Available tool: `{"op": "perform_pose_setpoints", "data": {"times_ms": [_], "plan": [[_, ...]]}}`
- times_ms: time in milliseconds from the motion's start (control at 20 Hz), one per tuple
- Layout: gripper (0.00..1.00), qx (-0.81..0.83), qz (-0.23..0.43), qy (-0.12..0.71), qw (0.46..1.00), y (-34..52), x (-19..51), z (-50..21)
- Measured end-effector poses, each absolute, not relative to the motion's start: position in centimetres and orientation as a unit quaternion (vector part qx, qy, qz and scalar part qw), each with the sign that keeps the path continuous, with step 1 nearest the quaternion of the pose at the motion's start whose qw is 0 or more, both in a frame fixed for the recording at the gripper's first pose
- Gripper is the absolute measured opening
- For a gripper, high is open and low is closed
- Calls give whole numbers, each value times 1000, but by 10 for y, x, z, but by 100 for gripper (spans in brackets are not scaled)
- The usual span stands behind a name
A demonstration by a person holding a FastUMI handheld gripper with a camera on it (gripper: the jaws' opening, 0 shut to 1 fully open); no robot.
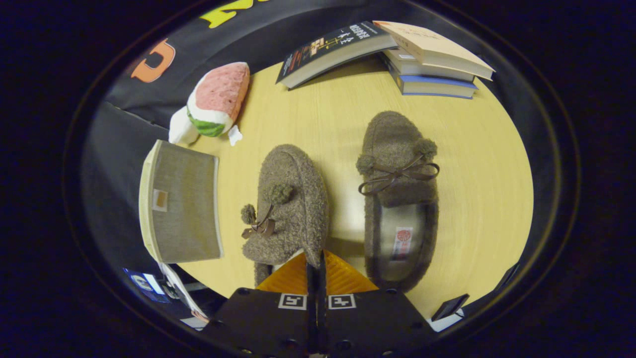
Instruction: Open the storage box then place both shoes into the box .Put the left shoe in first, then the right shoe, with the right side of both shoes facing outward in a uniform manner.
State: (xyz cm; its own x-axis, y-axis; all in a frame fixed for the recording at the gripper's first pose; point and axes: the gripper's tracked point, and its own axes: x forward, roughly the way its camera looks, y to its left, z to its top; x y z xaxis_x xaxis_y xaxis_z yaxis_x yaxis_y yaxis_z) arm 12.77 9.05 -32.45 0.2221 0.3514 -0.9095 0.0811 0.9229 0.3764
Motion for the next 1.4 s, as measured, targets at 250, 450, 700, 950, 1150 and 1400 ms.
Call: {"op": "perform_pose_setpoints", "data": {"times_ms": [250, 450, 700, 950, 1150, 1400], "plan": [[1, 189, 100, 585, 782, 124, 129, -256], [1, 190, 119, 558, 799, 176, 138, -200], [1, 203, 146, 545, 800, 271, 150, -161], [1, 206, 149, 570, 781, 362, 158, -172], [1, 196, 124, 603, 763, 413, 167, -221], [2, 156, 92, 627, 758, 459, 172, -270]]}}
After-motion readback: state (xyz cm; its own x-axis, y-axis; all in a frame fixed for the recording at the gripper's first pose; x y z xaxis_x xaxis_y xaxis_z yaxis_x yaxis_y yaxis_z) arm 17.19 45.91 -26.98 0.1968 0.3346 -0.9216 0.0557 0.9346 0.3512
